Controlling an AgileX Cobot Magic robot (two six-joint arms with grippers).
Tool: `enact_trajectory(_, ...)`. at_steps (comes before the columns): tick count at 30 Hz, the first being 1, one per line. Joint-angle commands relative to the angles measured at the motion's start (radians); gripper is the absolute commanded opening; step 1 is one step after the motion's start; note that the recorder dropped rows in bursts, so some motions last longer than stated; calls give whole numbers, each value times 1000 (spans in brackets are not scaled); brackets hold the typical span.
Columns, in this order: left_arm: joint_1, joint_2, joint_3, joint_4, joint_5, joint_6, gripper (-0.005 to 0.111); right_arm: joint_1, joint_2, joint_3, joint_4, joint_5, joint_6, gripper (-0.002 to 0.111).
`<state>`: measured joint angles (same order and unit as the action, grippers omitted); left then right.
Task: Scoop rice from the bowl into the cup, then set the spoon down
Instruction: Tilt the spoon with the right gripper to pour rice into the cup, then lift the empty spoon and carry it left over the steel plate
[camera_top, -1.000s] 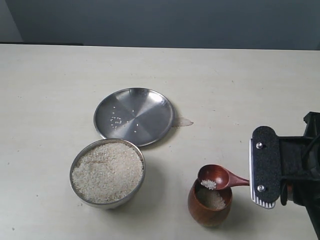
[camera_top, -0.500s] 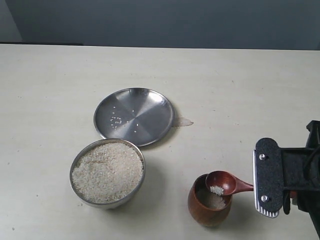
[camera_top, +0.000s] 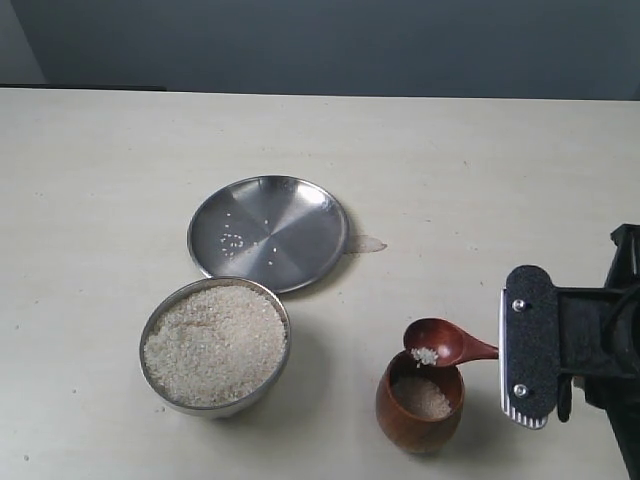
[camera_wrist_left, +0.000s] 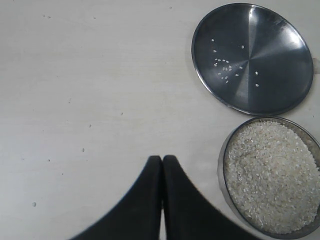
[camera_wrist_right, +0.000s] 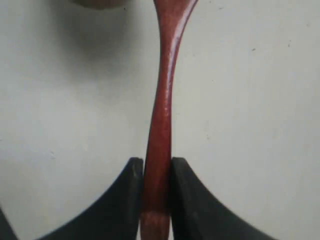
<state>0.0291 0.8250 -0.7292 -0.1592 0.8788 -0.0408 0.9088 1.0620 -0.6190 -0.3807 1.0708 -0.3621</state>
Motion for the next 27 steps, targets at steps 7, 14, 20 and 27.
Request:
enact_trajectory(7, 2, 1, -6, 3, -7, 0, 0, 23, -5, 5, -77, 20, 52, -1)
enact_trajectory(14, 2, 1, -6, 3, -7, 0, 0, 87, -5, 5, -123, 49, 71, -1)
enact_trajectory(20, 2, 1, -6, 3, -7, 0, 0, 129, 6, 5, -140, 74, 92, -1)
enact_trajectory(27, 2, 1, -6, 3, -7, 0, 0, 165, 12, 5, -184, 103, 112, -1)
